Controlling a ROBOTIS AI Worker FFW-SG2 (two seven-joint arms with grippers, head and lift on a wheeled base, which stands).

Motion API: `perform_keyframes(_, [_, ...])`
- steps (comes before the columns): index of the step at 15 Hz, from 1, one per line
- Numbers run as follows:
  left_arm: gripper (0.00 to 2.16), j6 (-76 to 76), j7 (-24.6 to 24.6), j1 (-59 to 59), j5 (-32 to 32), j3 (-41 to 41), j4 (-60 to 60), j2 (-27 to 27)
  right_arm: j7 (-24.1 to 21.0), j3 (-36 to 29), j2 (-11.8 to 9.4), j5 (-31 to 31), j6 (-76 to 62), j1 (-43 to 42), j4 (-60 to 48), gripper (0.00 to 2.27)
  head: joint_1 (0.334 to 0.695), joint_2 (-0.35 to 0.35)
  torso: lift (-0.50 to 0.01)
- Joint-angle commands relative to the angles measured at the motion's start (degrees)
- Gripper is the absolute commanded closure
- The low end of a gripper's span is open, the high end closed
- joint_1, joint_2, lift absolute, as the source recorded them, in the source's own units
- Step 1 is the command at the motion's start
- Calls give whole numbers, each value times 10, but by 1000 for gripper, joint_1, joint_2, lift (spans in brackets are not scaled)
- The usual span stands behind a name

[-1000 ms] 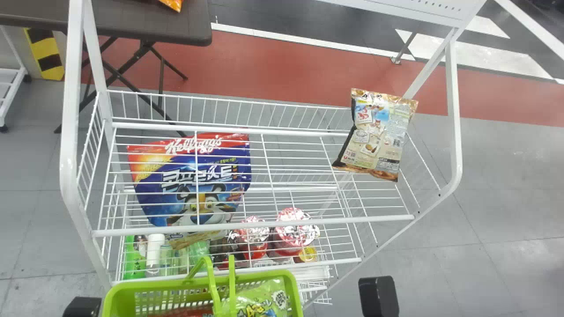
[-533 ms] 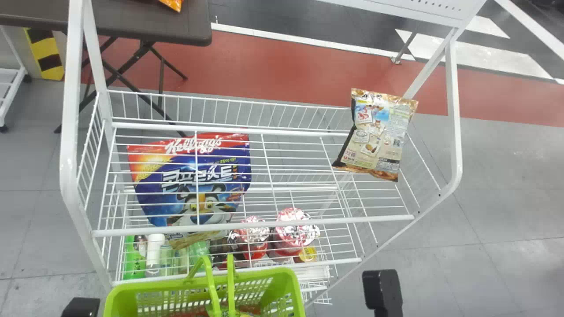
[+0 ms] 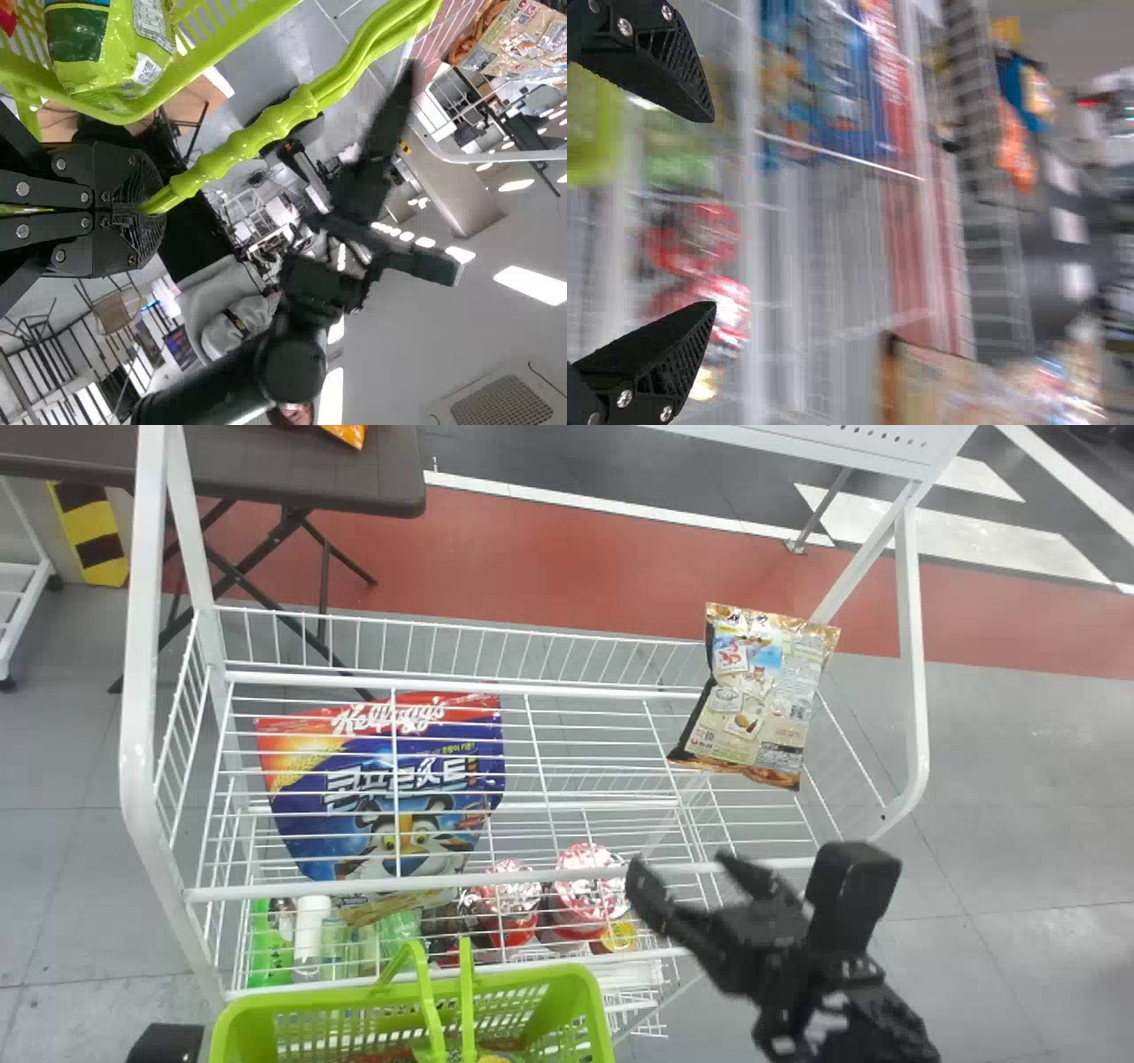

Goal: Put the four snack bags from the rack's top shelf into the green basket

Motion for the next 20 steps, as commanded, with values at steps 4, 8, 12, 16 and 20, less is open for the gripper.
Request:
perform_keyframes(4, [1727, 1, 2, 2, -2, -1, 0, 0, -41, -26, 6, 68, -42, -215, 171, 80, 695, -350, 0])
perform_keyframes(8, [1727, 1, 2, -5, 2, -1, 1, 10, -91, -63, 6, 116, -41, -295, 253, 83, 695, -350, 0])
perform_keyframes(12, [1727, 3, 2, -10, 2, -1, 4, 11, -73, -79, -1, 148, -9, -368, 340, 184, 695, -350, 0])
perform_keyframes(16, [1730, 3, 2, -11, 2, -1, 5, 11, -37, -80, 0, 142, 65, -373, 338, 2084, 695, -350, 0])
perform_keyframes(20, [1727, 4, 2, -11, 2, -1, 4, 10, -30, -85, 4, 104, 61, -317, 265, 2192, 695, -350, 0])
